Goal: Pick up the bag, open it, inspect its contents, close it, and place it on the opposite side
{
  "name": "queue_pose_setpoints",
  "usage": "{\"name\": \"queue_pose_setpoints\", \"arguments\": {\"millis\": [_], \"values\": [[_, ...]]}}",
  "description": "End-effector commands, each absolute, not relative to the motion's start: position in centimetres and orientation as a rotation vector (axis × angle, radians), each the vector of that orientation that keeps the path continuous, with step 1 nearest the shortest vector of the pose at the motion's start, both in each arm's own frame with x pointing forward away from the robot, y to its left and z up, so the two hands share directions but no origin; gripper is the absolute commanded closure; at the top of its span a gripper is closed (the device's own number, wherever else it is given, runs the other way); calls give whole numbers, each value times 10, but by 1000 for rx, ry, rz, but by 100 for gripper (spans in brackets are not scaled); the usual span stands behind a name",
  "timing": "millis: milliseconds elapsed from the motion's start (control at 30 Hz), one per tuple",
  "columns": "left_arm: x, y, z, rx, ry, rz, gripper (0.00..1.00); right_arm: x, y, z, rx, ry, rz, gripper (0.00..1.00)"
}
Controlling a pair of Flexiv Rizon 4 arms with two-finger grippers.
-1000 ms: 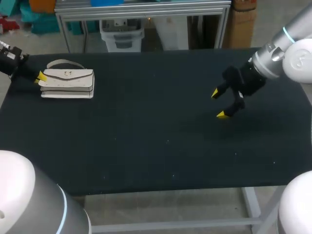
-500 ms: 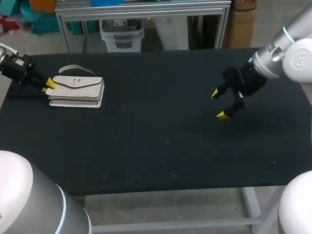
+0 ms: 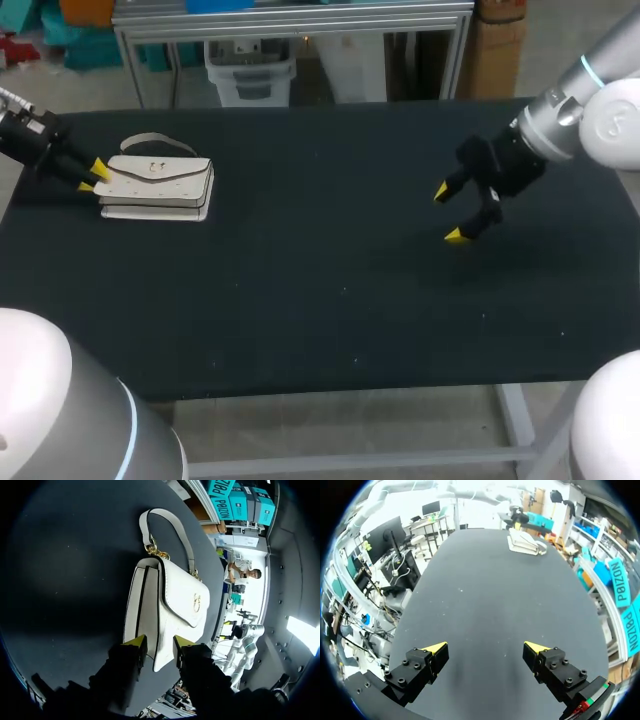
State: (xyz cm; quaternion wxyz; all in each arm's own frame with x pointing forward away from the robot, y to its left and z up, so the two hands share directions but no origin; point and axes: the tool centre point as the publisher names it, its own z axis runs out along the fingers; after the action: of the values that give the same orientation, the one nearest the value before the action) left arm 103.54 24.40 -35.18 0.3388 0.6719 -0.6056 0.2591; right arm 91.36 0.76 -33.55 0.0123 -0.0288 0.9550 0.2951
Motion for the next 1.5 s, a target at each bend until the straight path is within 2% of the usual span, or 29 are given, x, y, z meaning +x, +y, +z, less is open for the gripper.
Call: {"name": "queue_pose_setpoints", "arguments": {"millis": [33,200,233,300,333,567,767,1500], "values": [[1046,245,-359,1574,-1584,463,59,914,7,-336,-92,2976,922,0],[1048,241,-361,1559,-1596,450,61,914,7,-336,-92,2976,922,0],[1048,240,-361,1556,-1598,446,65,914,7,-336,-92,2976,922,0],[1048,239,-362,1553,-1598,439,97,914,7,-336,-92,2976,922,0],[1047,239,-362,1550,-1598,436,100,914,7,-336,-92,2976,922,0],[1036,234,-358,1535,-1591,428,100,914,7,-336,-92,2976,922,0],[1024,203,-351,1530,-1547,505,100,914,7,-336,-92,2976,922,0],[1024,203,-351,1530,-1547,505,100,914,7,-336,-92,2976,922,0]]}}
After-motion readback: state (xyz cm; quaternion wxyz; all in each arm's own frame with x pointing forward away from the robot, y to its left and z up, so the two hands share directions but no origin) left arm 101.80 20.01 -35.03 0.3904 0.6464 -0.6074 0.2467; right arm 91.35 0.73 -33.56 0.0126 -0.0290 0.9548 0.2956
